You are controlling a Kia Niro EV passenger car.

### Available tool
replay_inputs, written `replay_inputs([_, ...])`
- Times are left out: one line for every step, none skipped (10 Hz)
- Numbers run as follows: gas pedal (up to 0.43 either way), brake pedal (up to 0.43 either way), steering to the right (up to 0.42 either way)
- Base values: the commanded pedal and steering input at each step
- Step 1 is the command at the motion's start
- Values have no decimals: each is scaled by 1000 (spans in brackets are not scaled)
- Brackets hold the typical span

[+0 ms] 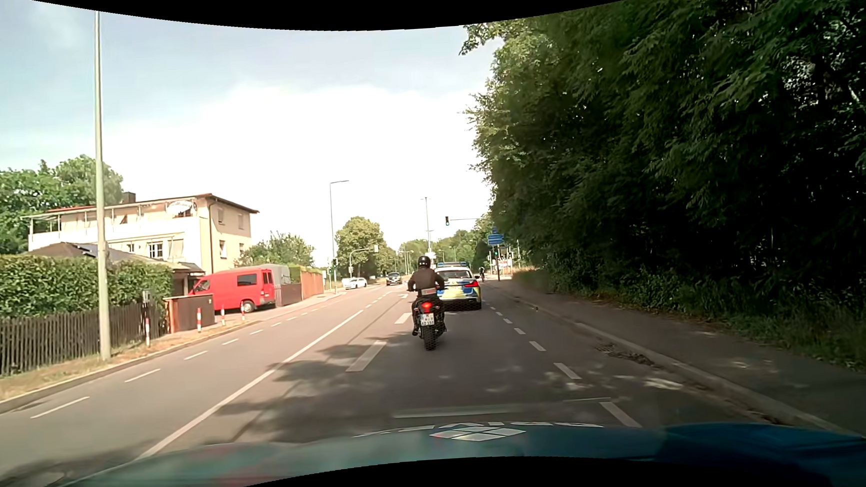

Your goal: Follow the waypoints while adhering to traffic rules and regulations

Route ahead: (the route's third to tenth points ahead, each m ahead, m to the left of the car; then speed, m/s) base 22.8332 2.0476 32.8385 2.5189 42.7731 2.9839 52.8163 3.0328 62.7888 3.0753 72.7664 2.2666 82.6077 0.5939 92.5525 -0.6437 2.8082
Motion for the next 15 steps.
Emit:
replay_inputs([0,116,3])
replay_inputs([0,37,3])
replay_inputs([0,0,3])
replay_inputs([0,0,3])
replay_inputs([0,0,3])
replay_inputs([0,0,3])
replay_inputs([0,0,3])
replay_inputs([0,0,3])
replay_inputs([0,0,2])
replay_inputs([0,0,2])
replay_inputs([0,0,2])
replay_inputs([8,0,2])
replay_inputs([39,0,2])
replay_inputs([79,0,1])
replay_inputs([87,0,1])
